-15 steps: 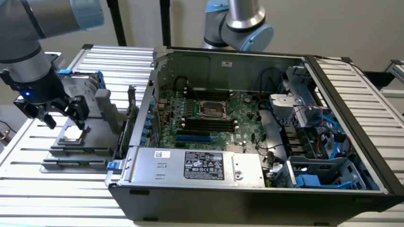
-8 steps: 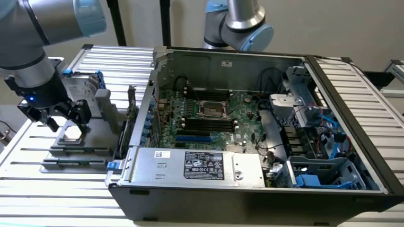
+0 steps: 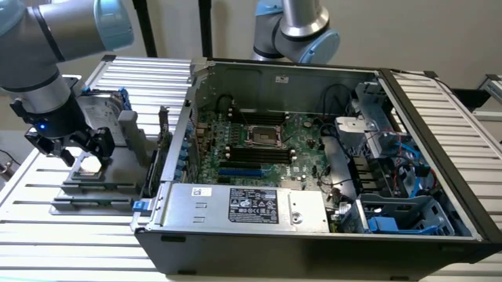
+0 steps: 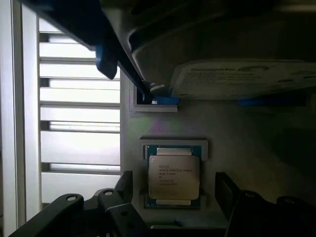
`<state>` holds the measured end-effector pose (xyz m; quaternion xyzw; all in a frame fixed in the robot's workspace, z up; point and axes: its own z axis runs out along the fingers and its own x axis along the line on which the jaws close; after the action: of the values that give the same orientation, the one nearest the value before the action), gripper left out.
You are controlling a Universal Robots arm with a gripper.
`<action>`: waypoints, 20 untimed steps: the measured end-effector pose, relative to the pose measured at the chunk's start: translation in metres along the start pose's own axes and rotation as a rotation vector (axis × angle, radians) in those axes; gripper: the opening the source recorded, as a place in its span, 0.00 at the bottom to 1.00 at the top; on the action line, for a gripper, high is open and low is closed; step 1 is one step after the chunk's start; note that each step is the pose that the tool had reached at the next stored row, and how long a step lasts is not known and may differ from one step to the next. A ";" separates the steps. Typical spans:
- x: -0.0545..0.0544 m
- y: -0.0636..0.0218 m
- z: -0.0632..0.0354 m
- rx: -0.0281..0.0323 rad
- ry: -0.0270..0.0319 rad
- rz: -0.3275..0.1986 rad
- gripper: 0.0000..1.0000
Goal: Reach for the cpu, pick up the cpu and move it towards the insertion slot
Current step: 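Pick up the cpu and move it towards the insertion slot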
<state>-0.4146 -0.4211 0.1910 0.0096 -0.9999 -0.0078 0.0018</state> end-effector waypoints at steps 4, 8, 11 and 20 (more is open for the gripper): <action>-0.001 -0.0001 0.0023 0.0001 0.0014 0.000 0.77; -0.002 -0.0001 0.0029 -0.0001 0.0037 0.000 0.77; -0.003 -0.0001 0.0030 -0.0001 0.0054 0.000 0.77; -0.003 0.0009 0.0045 -0.0001 0.0060 0.001 0.77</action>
<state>-0.4115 -0.4201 0.1866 0.0092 -0.9999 -0.0078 0.0048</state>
